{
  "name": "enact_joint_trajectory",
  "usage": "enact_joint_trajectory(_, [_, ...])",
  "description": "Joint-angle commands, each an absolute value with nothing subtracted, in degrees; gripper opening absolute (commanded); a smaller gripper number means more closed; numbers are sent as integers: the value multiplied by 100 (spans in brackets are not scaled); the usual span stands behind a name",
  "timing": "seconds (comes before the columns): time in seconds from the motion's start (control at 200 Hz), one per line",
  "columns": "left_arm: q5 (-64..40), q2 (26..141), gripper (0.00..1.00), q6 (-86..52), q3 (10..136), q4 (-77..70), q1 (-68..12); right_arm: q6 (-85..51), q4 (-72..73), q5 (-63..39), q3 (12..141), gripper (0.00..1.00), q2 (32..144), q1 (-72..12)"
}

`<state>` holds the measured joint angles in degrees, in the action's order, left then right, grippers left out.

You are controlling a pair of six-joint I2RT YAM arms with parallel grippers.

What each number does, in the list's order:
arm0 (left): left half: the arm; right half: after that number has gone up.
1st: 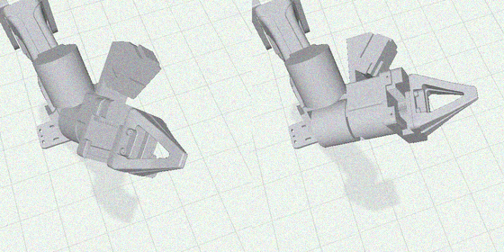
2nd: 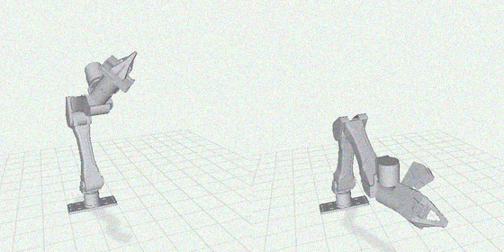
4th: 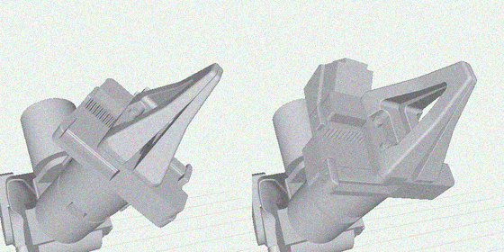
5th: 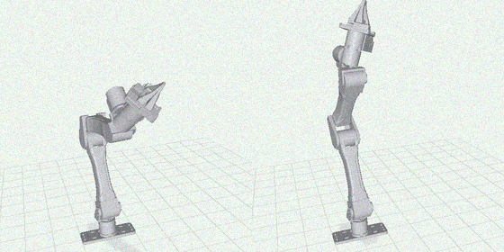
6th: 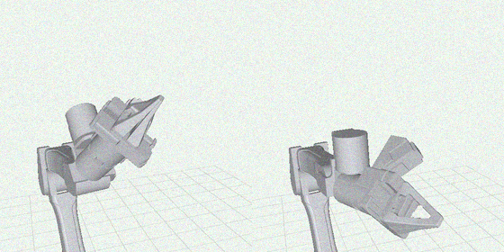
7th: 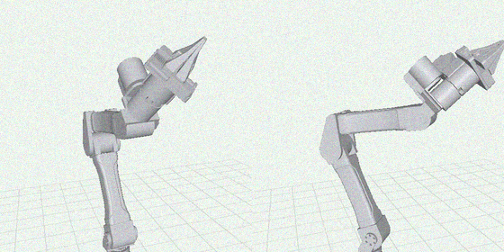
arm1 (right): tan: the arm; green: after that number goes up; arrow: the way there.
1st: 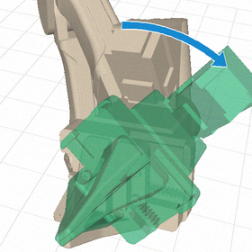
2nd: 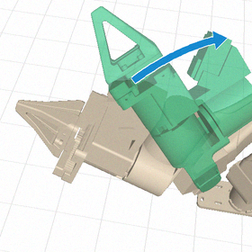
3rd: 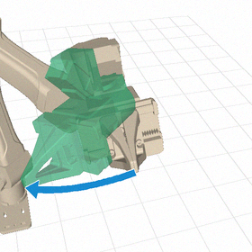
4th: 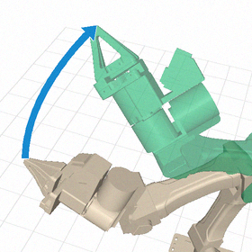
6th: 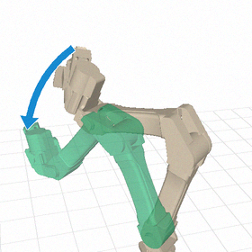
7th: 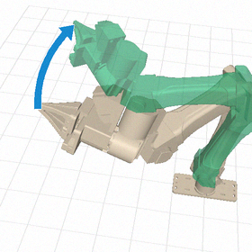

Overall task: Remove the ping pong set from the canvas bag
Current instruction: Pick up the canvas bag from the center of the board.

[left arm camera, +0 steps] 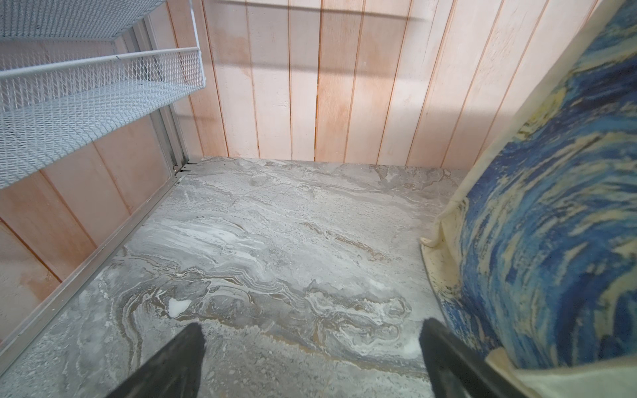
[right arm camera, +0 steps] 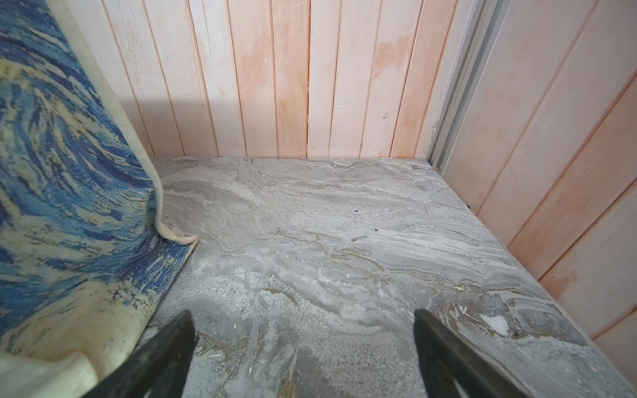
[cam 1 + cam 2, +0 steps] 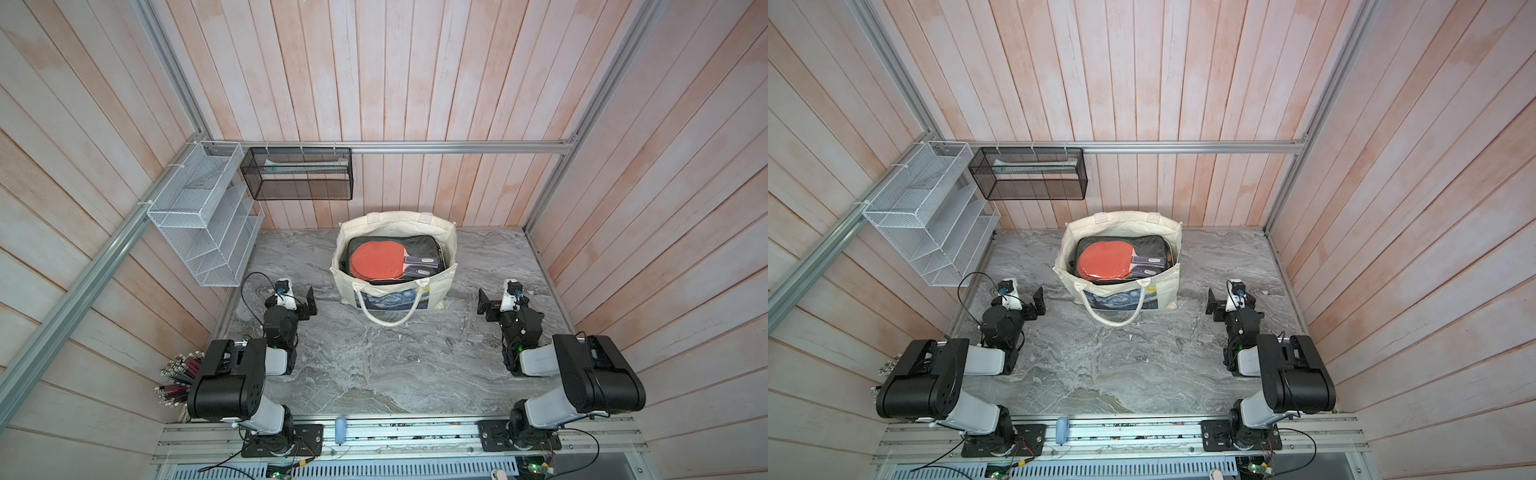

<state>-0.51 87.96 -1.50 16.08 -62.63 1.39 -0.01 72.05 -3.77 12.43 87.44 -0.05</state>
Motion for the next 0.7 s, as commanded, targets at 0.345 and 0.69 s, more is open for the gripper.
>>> enact_joint_trajectory(0.345, [-59,6345,100,-877,3973,-1335,109,-496,1280,-600,4978,99,7199,-35])
enact_joint_trajectory(0.69, [-2082,6710,100,-860,6857,1815,-477,-739,-891,-1992,7000,99,7279,-617])
